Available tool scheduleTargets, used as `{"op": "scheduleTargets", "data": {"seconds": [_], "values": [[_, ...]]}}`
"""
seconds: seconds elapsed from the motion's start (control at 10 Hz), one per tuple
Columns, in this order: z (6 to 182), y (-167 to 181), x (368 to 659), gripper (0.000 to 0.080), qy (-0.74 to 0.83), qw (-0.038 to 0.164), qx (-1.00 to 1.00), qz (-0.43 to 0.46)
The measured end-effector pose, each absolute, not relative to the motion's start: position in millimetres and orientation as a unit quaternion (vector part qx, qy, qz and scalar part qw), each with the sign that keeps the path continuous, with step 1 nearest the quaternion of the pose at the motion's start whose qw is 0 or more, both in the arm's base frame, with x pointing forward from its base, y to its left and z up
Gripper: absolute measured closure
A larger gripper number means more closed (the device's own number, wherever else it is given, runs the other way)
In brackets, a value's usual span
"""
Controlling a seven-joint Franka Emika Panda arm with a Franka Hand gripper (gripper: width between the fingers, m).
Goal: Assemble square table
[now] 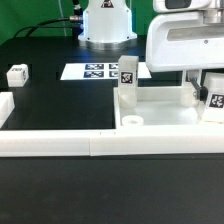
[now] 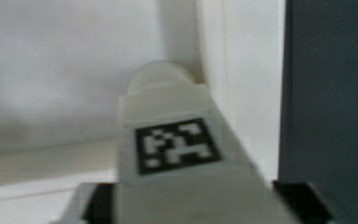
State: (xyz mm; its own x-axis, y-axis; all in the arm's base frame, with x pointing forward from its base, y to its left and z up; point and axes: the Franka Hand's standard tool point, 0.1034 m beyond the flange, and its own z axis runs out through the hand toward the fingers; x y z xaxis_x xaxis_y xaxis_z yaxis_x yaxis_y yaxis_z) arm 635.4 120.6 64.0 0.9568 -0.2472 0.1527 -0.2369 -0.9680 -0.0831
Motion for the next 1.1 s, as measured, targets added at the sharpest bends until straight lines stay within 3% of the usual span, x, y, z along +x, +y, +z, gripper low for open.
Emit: {"op": "scheduleTargets", "data": {"seconds": [0.1, 0.5, 0.7, 1.0, 1.1], "values": [[62.9, 118, 635, 0.0503, 0.165, 0.034, -0.983, -0.079], [63.3, 112, 632, 0.0504, 0.453, 0.041, -0.889, -0.048], [62.5, 107, 628, 0.0506, 0.63, 0.082, -0.773, 0.009], [61.9, 105, 628, 0.0506, 0.678, 0.081, -0.73, 0.02], [61.7, 105, 628, 0.0436, 0.675, 0.08, -0.733, 0.02]]}}
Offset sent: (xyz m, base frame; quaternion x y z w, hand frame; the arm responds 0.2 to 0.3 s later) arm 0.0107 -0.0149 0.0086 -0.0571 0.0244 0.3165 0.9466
